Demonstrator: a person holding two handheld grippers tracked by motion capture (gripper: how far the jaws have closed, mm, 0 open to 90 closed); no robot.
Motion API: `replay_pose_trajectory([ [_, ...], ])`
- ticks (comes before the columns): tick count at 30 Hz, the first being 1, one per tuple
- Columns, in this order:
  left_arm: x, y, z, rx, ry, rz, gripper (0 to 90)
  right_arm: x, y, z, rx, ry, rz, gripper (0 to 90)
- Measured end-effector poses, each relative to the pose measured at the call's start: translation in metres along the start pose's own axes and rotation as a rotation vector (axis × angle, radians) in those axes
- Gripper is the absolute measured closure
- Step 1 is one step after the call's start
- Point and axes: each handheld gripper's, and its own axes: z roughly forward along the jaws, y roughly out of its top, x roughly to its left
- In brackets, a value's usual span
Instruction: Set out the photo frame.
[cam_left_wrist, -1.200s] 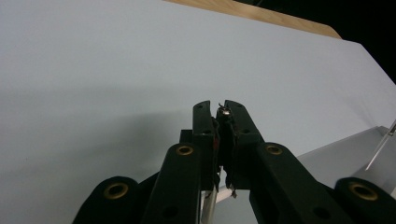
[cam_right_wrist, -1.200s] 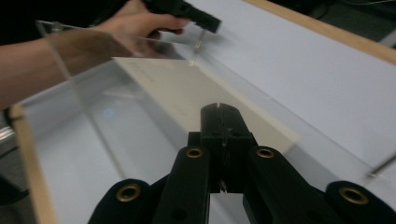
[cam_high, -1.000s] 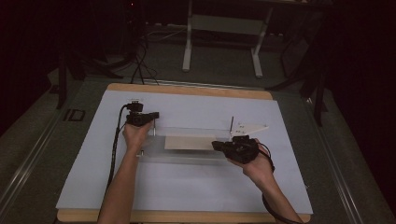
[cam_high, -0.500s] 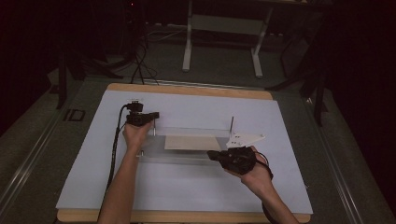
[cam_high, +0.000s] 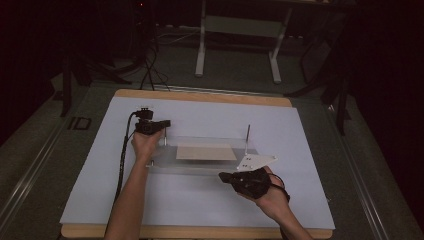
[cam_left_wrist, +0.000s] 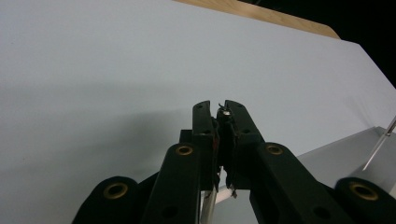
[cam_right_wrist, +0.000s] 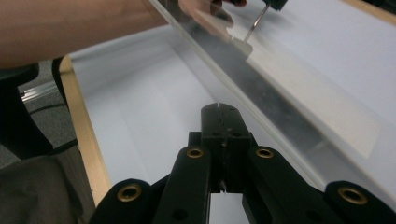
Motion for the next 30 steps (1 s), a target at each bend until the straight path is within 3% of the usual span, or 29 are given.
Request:
replay_pose_trajectory([
  [2, 0.0004, 0.0002, 0.0001, 0.001, -0.002, 0.001, 84.1, -0.0010, -0.0023, 0.0030, 0.002, -0.030, -0.006, 90.0],
  [11, 0.0013, 0.0010, 0.0002, 0.008, -0.010, -0.011, 83.7, -0.0018, -0.0046, 0.0088, -0.011, -0.083, -0.011, 90.0],
  [19, 0.0012, 0.0019, 0.0003, 0.013, -0.004, -0.009, 83.1, -0.0050, -0.0005, 0.0070, -0.032, -0.090, -0.004, 90.0],
  [30, 0.0032, 0.0031, -0.0018, 0.011, 0.006, 0.024, 77.8, -0.0083, 0.0044, 0.0054, -0.047, -0.090, 0.008, 90.0],
])
